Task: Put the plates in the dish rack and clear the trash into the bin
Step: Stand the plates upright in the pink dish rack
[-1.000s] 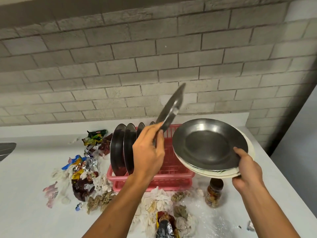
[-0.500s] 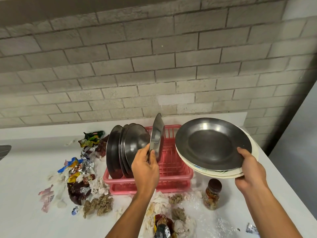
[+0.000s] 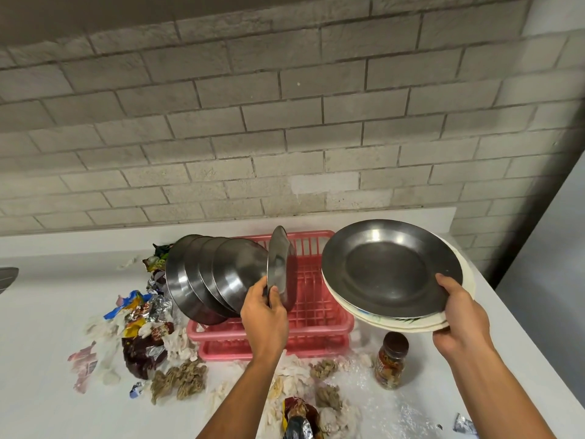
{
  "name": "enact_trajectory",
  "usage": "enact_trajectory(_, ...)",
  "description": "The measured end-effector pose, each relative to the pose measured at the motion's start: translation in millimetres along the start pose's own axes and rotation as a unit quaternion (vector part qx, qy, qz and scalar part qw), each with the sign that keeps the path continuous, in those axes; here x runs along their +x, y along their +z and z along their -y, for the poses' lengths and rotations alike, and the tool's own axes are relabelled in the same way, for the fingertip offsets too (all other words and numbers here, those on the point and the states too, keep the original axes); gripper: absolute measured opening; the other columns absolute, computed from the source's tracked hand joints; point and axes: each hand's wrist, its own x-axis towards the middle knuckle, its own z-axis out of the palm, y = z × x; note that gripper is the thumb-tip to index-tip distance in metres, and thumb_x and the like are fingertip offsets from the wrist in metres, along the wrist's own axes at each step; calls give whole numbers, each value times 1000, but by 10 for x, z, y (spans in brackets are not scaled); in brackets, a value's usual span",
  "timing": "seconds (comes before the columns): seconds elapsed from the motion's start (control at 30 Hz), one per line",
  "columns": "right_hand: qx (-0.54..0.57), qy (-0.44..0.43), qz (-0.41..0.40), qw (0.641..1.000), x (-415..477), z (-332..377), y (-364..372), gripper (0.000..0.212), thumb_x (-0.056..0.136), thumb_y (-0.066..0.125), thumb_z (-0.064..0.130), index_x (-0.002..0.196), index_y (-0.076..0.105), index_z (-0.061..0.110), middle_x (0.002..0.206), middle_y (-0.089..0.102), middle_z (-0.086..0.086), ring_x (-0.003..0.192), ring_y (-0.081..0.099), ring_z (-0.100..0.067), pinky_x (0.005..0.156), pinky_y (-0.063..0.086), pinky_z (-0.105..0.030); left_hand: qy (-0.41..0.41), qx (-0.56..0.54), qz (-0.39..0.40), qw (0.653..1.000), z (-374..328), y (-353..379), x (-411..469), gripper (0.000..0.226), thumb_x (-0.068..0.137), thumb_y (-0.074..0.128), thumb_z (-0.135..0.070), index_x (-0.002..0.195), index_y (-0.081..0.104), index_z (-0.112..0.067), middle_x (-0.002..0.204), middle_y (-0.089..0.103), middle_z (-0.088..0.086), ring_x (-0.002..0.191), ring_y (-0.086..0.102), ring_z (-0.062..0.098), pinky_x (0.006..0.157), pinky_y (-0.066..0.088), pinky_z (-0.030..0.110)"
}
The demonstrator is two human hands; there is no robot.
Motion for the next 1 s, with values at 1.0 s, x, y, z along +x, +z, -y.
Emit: enact_trajectory(1.0,-10,6,13,1000,-178,-88,22,35,86,77,27,119,66,20,110,72,-6,99,69,-31,79,58,-43,-54,70,111,990,200,-202,201,11,97,63,-24,107,64,-22,89,71,-10,81,67,6,81,57,33)
